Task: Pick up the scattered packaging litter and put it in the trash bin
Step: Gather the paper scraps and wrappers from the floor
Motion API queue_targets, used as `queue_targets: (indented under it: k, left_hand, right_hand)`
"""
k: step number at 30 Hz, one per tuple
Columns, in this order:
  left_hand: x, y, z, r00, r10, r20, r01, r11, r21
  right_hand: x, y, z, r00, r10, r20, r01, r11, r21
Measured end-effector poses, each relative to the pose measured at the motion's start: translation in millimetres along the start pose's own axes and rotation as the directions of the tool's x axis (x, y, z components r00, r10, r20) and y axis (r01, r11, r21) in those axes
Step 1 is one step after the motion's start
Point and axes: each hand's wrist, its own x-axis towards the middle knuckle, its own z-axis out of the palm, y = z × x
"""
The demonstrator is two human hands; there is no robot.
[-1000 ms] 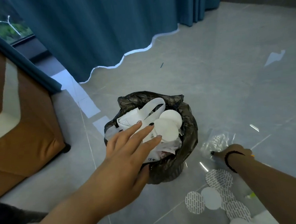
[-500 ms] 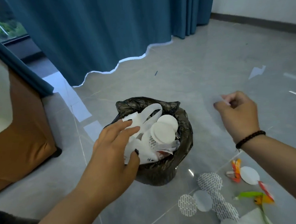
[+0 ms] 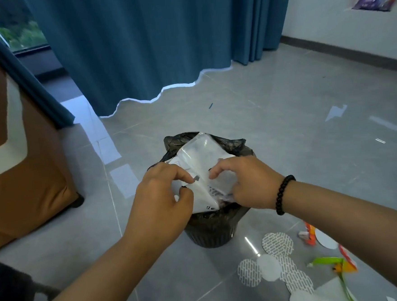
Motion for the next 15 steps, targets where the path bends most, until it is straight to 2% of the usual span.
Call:
queue_targets:
  k: [3, 6, 9, 11, 15]
  left_hand:
    - [-6.0, -2.2, 1.3, 0.995, 0.098, 0.008, -0.098, 0.994, 0.041]
    - [-11.1, -0.8, 6.8, 0.965, 0.262, -0.015, -0.261, 0.963, 0.068]
    - [-20.7, 3.9, 21.7, 0.929, 0.366, 0.053, -0.369, 0.927, 0.072]
    - [-30.2, 8.1, 34.4, 0.884, 0.448, 0.136, -0.459, 0.887, 0.059]
    - [-55.9, 16.5, 70.9, 0.719, 0.635, 0.282, -0.656, 0.754, -0.027]
  right_hand:
    - [-9.8, 2.0, -7.9, 0.999, 0.030, -0.022, -0.029, 0.997, 0.076]
    - [-25.0, 9.7, -21.4, 0.988, 0.066, -0.139, -0.045, 0.988, 0.148]
    - [-44.4, 28.1, -30.3, 0.966, 0.099, -0.238, -0.062, 0.986, 0.156]
    - [-58.6, 39.4, -29.4, 0.953, 0.129, -0.276, -0.084, 0.982, 0.167]
    - [-91.3, 58.3, -12.1, 0.939, 0.166, -0.302, -0.106, 0.973, 0.205]
